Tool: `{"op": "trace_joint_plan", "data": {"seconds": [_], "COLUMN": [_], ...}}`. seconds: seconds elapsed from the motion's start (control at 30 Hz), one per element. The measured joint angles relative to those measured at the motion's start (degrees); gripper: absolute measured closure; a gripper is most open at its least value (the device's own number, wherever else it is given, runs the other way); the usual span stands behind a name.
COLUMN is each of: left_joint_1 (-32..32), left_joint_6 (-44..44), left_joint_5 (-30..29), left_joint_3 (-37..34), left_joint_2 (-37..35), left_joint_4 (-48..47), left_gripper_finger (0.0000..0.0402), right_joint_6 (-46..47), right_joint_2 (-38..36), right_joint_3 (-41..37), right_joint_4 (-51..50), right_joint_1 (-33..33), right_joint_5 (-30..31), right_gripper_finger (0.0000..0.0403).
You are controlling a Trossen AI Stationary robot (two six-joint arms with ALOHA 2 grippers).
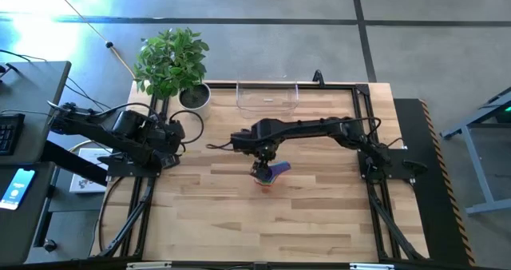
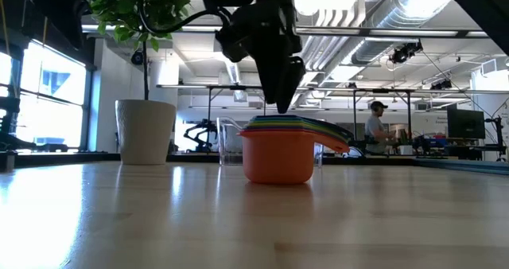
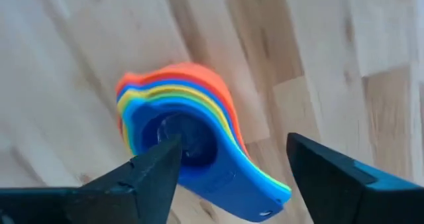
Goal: Nest measuring cups in basket
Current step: Put the nested measuring cups into the transparent bin
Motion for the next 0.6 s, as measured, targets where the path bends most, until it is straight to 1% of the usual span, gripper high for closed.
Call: {"op": "trace_joint_plan", "data": {"seconds": [0.17,0.33,0.47,0.6], "left_joint_1": [0.00,0.01,0.01,0.01], "left_joint_6": [-3.04,-10.10,-16.19,-20.67], "left_joint_5": [0.00,-1.17,-3.21,-4.46], "left_joint_3": [0.00,0.00,0.00,0.00], "left_joint_2": [0.00,0.00,0.00,0.00], "left_joint_4": [2.51,3.79,3.72,3.70], "left_gripper_finger": [0.0392,0.0392,0.0392,0.0392], "right_joint_6": [-13.12,-27.34,-33.72,-37.48], "right_joint_2": [0.00,0.00,-0.23,-2.32], "right_joint_3": [0.00,0.00,-0.05,-0.07], "right_joint_4": [-1.63,-8.88,-10.60,-10.57], "right_joint_1": [-0.46,0.10,0.31,0.04], "right_joint_5": [-1.45,-0.09,0.61,1.08], "right_gripper_finger": [0.0131,0.0130,0.0130,0.0130]}}
